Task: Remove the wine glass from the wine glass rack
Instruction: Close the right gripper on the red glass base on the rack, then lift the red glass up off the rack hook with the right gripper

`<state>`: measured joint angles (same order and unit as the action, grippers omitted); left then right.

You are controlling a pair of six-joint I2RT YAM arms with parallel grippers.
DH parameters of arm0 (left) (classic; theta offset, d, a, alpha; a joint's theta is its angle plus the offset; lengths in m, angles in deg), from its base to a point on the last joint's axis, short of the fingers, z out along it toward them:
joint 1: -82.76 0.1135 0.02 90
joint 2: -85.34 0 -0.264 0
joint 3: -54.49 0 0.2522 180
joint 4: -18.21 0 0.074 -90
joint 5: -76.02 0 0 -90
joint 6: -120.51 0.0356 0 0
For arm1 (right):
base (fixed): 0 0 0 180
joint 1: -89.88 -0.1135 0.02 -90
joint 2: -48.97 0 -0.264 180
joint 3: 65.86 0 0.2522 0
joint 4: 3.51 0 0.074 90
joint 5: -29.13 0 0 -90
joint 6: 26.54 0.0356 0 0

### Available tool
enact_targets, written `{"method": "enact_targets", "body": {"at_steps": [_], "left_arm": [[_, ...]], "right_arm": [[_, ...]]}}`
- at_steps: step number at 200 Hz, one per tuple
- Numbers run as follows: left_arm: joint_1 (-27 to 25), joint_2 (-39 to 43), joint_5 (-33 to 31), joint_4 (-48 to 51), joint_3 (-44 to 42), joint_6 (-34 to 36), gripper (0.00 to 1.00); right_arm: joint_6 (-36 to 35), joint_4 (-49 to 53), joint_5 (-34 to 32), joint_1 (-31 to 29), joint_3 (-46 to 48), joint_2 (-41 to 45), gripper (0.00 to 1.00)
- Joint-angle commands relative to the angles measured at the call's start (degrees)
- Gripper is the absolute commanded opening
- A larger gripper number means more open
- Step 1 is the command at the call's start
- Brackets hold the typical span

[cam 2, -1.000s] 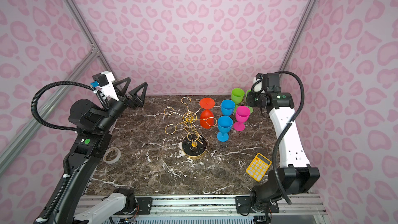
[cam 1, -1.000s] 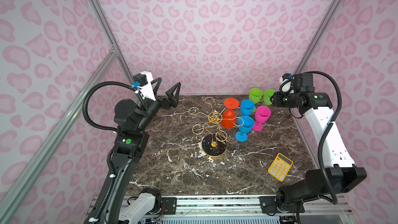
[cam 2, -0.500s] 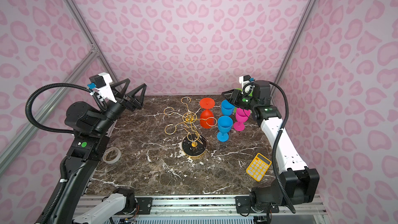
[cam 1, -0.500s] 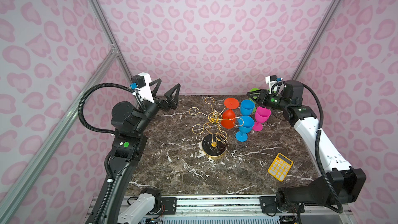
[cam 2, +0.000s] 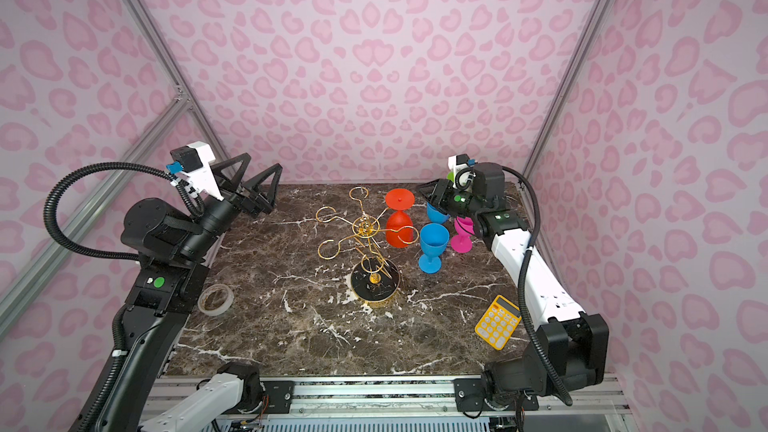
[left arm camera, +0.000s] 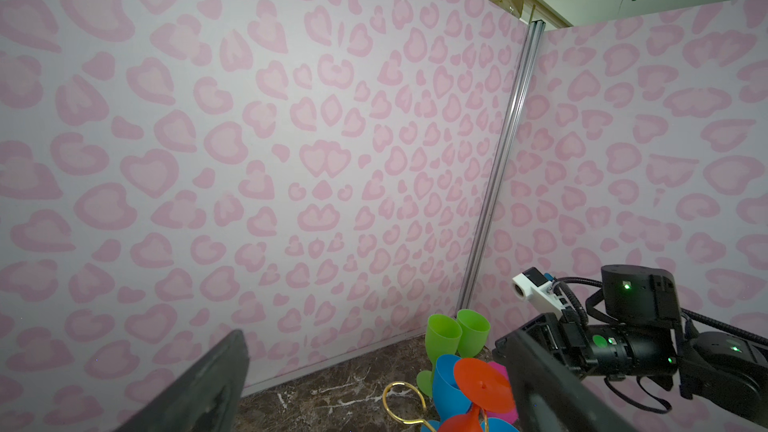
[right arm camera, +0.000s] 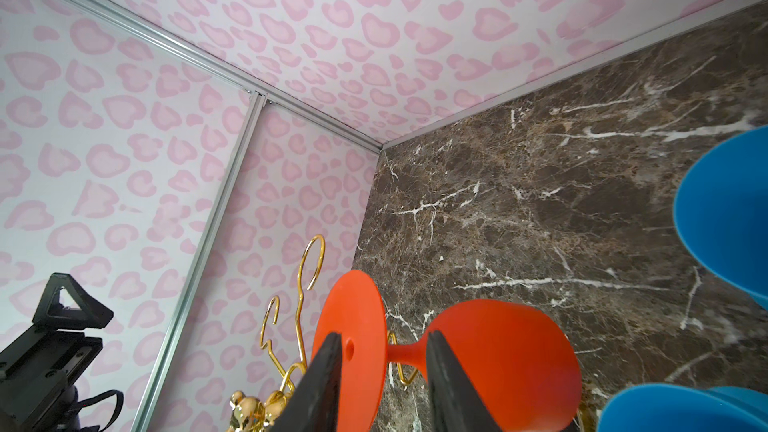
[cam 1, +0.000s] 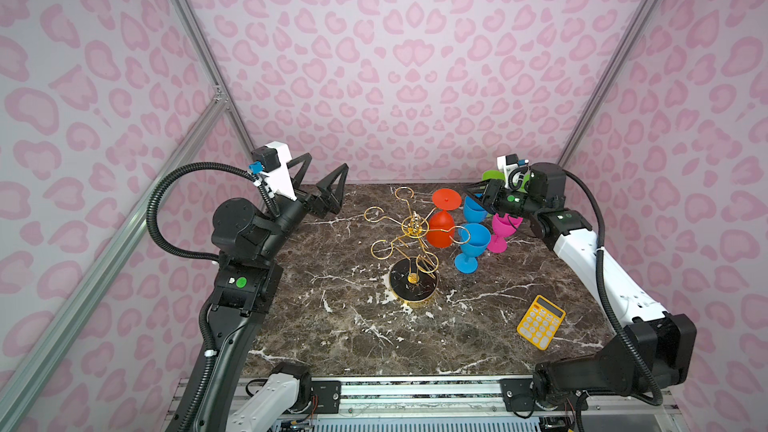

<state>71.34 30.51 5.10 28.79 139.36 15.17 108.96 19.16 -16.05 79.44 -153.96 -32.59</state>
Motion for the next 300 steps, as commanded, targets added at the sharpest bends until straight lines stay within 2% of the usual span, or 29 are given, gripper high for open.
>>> {"method": "enact_targets", "body": {"at_steps": [1,85,300], "left_arm": [[0.04,0.23,0.52,-1.3,-0.09,-0.22,0.97],[0.0,0.69,0.44,-0.86,-0.27,0.29,0.97],[0.0,1.38,1.23,-0.42,-0.27,0.86,0.98]], "right_arm": [[0.98,-2.85,-0.08,-0.7,0.5,-0.68,0.36],[2.76,-5.21,0.05,-2.66,1.85,-1.78,0.34],[7.55,-8.92,0.84,-3.05,1.93,-1.05,0.04]]}}
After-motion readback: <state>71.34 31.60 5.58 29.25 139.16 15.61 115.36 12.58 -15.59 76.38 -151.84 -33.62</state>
